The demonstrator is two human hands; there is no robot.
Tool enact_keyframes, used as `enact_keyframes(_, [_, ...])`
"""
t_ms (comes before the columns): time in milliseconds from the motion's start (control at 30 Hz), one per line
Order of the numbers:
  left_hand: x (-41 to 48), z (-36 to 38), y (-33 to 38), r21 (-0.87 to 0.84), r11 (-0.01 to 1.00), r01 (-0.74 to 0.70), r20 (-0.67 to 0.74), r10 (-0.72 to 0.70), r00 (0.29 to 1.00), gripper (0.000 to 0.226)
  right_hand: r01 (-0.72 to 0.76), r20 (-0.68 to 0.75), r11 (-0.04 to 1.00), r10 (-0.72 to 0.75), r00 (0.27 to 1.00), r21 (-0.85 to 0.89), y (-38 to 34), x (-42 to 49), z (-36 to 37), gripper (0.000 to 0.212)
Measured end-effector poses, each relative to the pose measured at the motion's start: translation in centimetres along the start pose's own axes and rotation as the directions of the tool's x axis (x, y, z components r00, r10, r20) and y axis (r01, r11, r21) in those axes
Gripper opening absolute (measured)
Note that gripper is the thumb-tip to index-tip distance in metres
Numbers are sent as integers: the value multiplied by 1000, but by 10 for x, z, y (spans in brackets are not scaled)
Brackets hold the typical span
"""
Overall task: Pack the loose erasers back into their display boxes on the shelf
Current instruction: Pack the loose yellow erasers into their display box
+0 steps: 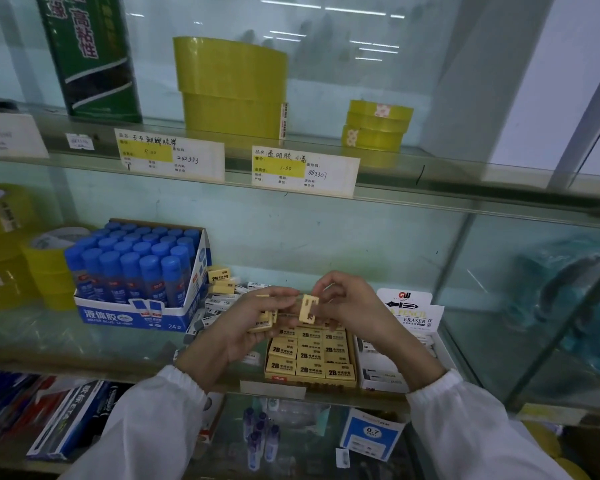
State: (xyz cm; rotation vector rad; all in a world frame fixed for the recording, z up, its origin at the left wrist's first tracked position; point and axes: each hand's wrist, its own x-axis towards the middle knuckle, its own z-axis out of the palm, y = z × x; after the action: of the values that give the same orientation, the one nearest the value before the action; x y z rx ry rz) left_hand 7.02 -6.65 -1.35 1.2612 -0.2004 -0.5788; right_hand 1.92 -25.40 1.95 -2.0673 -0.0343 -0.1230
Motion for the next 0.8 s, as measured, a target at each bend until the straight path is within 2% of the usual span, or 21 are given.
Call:
enact_keyframes(67, [1,0,-1,5,1000,2,-4,-2,1000,28,51,32,984,-46,998,-171,0,0,-3,17])
enact_keyframes(133, [2,1,-1,19,1000,3,13,-3,1000,28,105,89,958,-84,992,-267,1,-1,-5,20])
enact_keyframes(200, [4,1,-2,13,1000,1,18,-2,1000,30,156,195,906,-83,977,-394,2,-3,-5,34])
enact_keyframes(267, [5,-1,-3,-3,1000,8,0,-8,1000,29,218,272,844,-89,958,-490,4,-5,-2,33])
enact_keyframes(333, [6,-3,-3,-27,1000,16,-1,-16,1000,28,222,273,853,-99,957,-471,5,-6,0,14])
enact_keyframes(433, [8,-7,-5,-73,997,18,17,-17,1000,27,176,266,894,-67,962,-413,1,-6,-1,27])
enact_keyframes(533, [10,-7,-5,-82,996,21,30,-18,999,28,157,284,865,-17,959,-477,-2,-5,-3,36])
enact_keyframes(733, [13,-9,-7,-104,994,25,40,-21,999,28,161,299,812,18,954,-562,-5,-1,-9,18])
enact_keyframes(800, [13,-8,-7,-124,992,24,51,-17,999,28,164,275,787,8,961,-595,-3,2,-12,19])
